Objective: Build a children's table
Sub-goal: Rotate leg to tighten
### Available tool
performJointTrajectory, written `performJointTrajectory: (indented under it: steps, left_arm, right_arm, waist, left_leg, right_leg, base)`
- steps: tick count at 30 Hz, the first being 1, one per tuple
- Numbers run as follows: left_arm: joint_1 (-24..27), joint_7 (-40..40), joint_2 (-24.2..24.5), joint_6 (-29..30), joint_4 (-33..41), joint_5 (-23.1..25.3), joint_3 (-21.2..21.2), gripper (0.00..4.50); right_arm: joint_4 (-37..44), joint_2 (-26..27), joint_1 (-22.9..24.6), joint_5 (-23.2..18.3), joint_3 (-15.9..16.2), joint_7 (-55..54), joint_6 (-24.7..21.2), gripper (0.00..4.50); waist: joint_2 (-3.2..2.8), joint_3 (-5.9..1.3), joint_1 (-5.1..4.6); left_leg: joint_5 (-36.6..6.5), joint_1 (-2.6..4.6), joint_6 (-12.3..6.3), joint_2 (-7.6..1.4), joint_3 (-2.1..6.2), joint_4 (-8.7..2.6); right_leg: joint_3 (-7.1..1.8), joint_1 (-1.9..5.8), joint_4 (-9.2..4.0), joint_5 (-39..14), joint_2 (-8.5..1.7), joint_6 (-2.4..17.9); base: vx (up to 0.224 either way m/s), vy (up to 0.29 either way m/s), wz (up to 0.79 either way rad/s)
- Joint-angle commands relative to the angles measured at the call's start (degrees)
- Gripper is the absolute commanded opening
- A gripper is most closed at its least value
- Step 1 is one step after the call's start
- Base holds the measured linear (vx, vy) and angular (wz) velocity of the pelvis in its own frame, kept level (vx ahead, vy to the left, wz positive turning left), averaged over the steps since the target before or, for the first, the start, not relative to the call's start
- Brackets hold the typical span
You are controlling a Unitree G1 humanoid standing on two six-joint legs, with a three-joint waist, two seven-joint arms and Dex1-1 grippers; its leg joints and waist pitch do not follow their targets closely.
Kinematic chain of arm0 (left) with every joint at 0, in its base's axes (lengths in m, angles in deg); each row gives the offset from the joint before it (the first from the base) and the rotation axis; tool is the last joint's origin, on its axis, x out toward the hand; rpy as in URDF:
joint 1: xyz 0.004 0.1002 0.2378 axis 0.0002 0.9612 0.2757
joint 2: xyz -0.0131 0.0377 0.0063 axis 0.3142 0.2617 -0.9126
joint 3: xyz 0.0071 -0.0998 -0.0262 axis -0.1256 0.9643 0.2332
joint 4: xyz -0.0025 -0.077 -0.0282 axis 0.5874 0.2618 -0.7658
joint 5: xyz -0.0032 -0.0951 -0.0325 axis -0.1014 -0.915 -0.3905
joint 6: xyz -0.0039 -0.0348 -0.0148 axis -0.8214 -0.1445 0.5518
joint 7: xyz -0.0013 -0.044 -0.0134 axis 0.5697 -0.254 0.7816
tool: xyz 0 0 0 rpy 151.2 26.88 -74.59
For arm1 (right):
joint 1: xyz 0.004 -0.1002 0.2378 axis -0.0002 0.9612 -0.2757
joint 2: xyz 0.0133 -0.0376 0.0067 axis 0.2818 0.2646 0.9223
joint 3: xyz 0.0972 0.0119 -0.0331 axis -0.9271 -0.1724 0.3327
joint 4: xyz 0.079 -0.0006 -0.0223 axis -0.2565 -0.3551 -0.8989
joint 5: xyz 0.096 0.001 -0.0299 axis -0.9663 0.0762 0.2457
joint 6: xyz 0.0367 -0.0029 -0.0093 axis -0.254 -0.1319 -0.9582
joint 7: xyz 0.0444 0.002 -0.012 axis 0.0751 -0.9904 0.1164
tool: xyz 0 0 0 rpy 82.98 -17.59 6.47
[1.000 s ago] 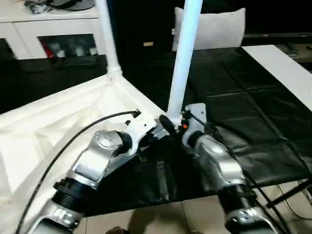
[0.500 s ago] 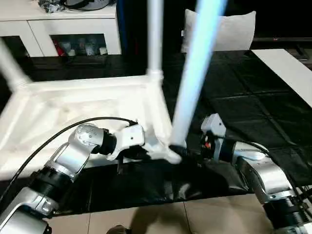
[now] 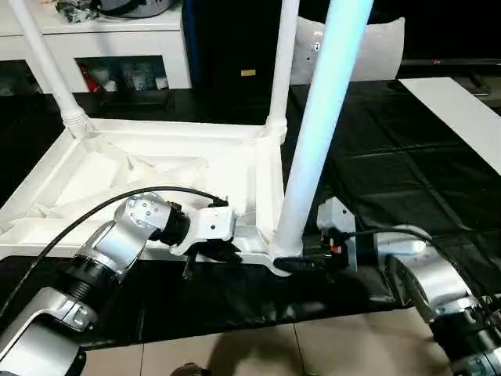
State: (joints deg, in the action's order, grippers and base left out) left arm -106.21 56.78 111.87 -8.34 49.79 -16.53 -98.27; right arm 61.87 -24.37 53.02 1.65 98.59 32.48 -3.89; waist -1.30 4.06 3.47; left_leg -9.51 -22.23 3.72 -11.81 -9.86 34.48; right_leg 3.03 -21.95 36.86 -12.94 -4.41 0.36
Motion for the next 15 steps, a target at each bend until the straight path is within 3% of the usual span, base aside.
performJointTrajectory:
  steps: [1,5,13,14,15]
  left_arm:
    - [-1.49,1.65,0.64,-2.16,-0.11,0.65,-0.82,0.0]
    - [-1.42,2.1,0.52,-3.01,-0.8,0.75,-0.67,0.0]
    - [-1.07,1.61,0.38,-2.59,-0.91,0.6,-0.18,0.0]
    - [-0.55,1.02,0.27,-1.0,0.03,0.02,0.45,0.0]
    - [-0.17,0.63,0.21,0.07,0.67,-0.41,0.9,0.0]
  right_arm:
    - [-0.83,0.11,-1.19,-0.5,0.49,0.87,0.3,3.21]
    - [-1.68,0.5,-1.36,-0.24,0.97,1.61,0.56,2.83]
    - [-1.18,1.06,-0.52,-0.73,1.42,2.21,-0.61,2.71]
    - [-0.51,1.41,0.18,-1.03,1.57,1.95,-1.22,2.71]
    - [-0.08,1.68,0.65,-1.21,1.69,1.74,-1.58,2.71]
  waist:
    - [0.15,-4.85,-0.11]
    - [0.14,-4.79,-0.08]
    - [0.07,-4.7,-0.04]
    - [-0.28,-4.72,0.0]
    - [-0.27,-4.73,-0.02]
  left_leg:
    - [-8.99,1.13,-2.26,-1.12,0.03,-3.52]
    - [-9.24,1.12,-2.4,-1.12,-0.03,-3.48]
    - [-10.32,1.26,-1.68,-1.18,0.01,-3.6]
    - [-10.47,1.3,-1.5,-1.19,0.01,-3.62]
    - [-10.49,1.24,-1.49,-1.17,0.04,-3.61]
  right_leg:
    - [-2.26,2.63,-4.1,-0.03,-2.97,15.37]
    - [-2.27,2.59,-4.17,-0.96,-3.03,15.34]
    - [-2.31,2.48,-4.29,-2.96,-3.03,15.01]
    - [-2.3,2.44,-4.29,-2.8,-2.99,15.03]
    - [-2.31,2.47,-4.25,-2.6,-3.0,15.09]
  base:
    - [0.0,0.0,0.0]
    - [0.0,0.0,0.0]
    - [0.0,0.0,0.0]
    - [0.0,0.0,0.0]
    - [0.0,0.0,0.0]
